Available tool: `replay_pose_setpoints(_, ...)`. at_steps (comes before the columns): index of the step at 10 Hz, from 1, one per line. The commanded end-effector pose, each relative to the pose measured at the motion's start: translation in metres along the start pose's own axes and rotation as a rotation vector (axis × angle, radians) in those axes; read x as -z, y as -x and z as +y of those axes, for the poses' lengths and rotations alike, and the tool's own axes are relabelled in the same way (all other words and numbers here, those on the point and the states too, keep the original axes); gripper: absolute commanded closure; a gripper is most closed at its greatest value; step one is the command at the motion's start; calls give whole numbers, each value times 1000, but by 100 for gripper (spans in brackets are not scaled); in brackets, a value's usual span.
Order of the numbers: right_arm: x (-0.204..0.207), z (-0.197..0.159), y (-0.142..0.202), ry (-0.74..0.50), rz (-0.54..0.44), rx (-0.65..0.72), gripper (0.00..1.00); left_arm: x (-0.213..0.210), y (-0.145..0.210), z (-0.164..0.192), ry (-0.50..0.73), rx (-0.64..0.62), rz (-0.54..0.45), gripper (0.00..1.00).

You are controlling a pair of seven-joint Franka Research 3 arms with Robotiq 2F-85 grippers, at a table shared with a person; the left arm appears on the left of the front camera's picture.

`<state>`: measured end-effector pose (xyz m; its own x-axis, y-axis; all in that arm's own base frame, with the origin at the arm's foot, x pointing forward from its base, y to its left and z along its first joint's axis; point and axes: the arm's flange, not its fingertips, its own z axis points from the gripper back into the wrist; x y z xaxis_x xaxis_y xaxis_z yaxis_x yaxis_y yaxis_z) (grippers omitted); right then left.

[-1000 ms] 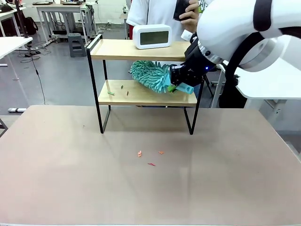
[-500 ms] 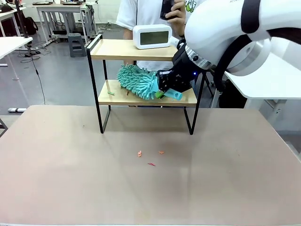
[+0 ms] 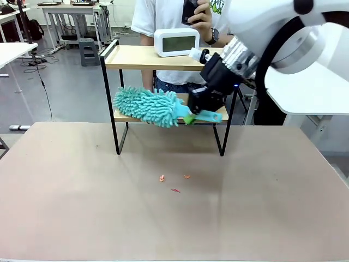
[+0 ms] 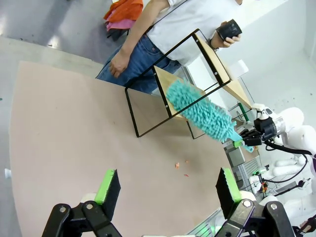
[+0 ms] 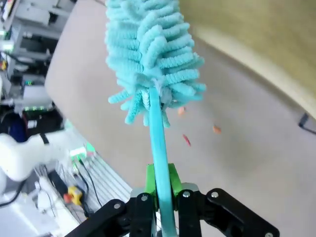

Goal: Clean the shelf.
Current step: Clean the remaining tier of the Shelf with the Duster once objects are removed.

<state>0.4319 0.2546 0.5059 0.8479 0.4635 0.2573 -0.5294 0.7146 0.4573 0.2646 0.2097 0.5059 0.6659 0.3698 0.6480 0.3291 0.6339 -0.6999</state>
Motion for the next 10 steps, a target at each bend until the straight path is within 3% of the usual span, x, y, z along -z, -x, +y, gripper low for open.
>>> replay_pose_setpoints(1,-41,-11,27,2,101,-183,88,2,0,-1,14,21,-19,0)
replay_pose_setpoints(4,-80,-18,67,-183,62,-314,88,2,0,-1,14,21,-19,0)
replay_pose_setpoints(7,-90,-37,81,-271,8,-257,88,2,0,-1,14,21,-19,0)
replay_pose_setpoints(10,-151,-51,147,-338,-74,-296,88,2,0,-1,14,21,-19,0)
